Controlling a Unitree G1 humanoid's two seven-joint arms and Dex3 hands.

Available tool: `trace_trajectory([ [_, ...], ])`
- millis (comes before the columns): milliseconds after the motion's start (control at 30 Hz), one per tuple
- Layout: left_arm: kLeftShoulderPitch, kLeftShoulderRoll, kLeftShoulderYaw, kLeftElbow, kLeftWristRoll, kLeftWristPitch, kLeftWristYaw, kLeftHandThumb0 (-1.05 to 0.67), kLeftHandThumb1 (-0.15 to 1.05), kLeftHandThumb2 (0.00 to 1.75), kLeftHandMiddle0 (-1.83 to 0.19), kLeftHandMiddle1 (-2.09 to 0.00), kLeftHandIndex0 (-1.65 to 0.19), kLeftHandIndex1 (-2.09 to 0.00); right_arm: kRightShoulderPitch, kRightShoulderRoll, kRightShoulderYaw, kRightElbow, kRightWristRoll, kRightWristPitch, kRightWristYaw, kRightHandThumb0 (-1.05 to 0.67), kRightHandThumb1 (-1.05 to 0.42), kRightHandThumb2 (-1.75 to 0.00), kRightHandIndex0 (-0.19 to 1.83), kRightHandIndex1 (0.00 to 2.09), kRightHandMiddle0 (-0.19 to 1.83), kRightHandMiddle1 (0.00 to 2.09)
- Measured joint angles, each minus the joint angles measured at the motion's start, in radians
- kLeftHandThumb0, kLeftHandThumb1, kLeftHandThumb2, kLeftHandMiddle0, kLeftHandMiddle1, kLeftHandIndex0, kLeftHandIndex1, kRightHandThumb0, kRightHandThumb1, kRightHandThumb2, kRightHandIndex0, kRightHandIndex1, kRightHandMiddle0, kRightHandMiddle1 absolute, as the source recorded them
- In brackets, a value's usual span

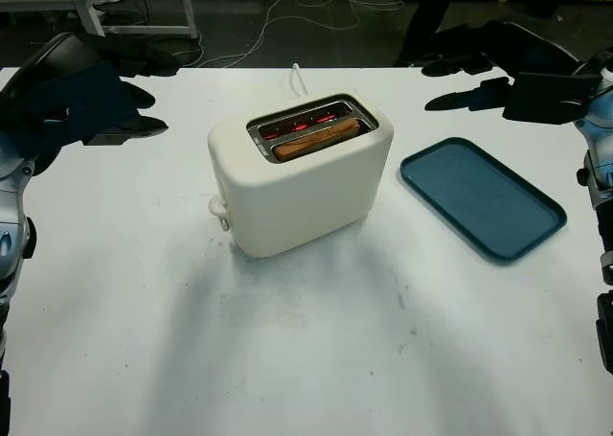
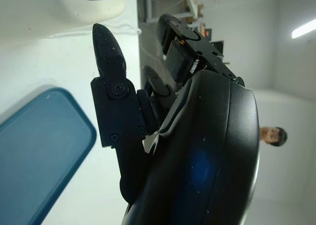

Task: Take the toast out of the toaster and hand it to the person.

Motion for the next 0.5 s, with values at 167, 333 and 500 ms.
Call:
trace_trajectory([
  [167,0.0,-0.005,0.006,-0.006,-0.003,0.012,0.0,-0.06,0.9,0.01,-0.52,-0.43,-0.59,-0.06,0.016,0.0,-0.005,-0.045,0.002,0.041,0.001,-0.38,-0.92,-0.01,0.64,0.0,0.6,0.0],
  [333,0.0,-0.01,0.008,-0.006,-0.004,0.012,0.0,-0.07,0.9,0.0,-0.53,-0.45,-0.61,-0.07,0.025,0.0,-0.005,-0.053,0.002,0.051,0.001,-0.38,-0.92,0.0,0.65,0.0,0.6,0.0],
  [500,0.0,-0.007,0.008,-0.006,-0.002,0.01,0.0,-0.06,0.9,0.0,-0.54,-0.45,-0.62,-0.07,0.028,0.0,-0.005,-0.054,0.002,0.051,0.001,-0.43,-0.92,-0.01,0.66,0.01,0.61,0.0],
])
